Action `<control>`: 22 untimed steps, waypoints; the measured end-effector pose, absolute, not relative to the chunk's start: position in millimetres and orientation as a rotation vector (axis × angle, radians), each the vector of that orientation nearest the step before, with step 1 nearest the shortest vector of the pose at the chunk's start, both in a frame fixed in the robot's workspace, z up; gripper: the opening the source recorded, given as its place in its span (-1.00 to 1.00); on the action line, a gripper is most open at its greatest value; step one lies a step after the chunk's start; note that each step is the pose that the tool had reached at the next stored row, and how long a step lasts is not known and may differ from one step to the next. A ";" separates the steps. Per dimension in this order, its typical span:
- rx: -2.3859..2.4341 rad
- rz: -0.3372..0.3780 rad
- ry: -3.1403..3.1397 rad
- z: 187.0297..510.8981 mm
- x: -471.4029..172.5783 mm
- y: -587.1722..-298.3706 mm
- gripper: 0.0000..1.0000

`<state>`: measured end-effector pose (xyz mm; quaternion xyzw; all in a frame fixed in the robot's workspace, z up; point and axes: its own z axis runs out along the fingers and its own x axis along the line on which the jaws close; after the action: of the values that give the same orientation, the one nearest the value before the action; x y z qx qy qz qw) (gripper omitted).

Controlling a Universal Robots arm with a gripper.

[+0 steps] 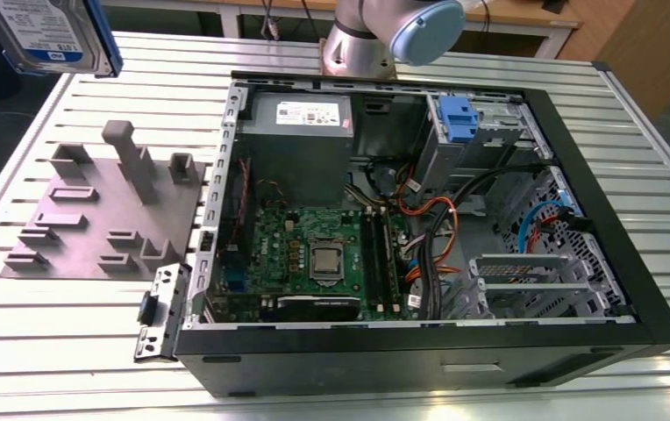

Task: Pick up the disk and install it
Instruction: 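Pick up the disk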

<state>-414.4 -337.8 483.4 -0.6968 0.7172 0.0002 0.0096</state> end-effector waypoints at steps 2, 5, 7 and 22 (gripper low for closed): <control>-2.176 0.000 2.240 483.4 -414.5 -337.9 -0.27; -2.176 0.001 2.240 484.8 -414.5 -338.0 -0.27; -2.176 0.000 2.240 487.0 -414.5 -337.9 -0.27; -2.176 0.000 2.240 493.1 -414.0 -343.0 -0.27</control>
<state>-414.0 -343.0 493.1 -0.6968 0.7172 0.0001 0.0096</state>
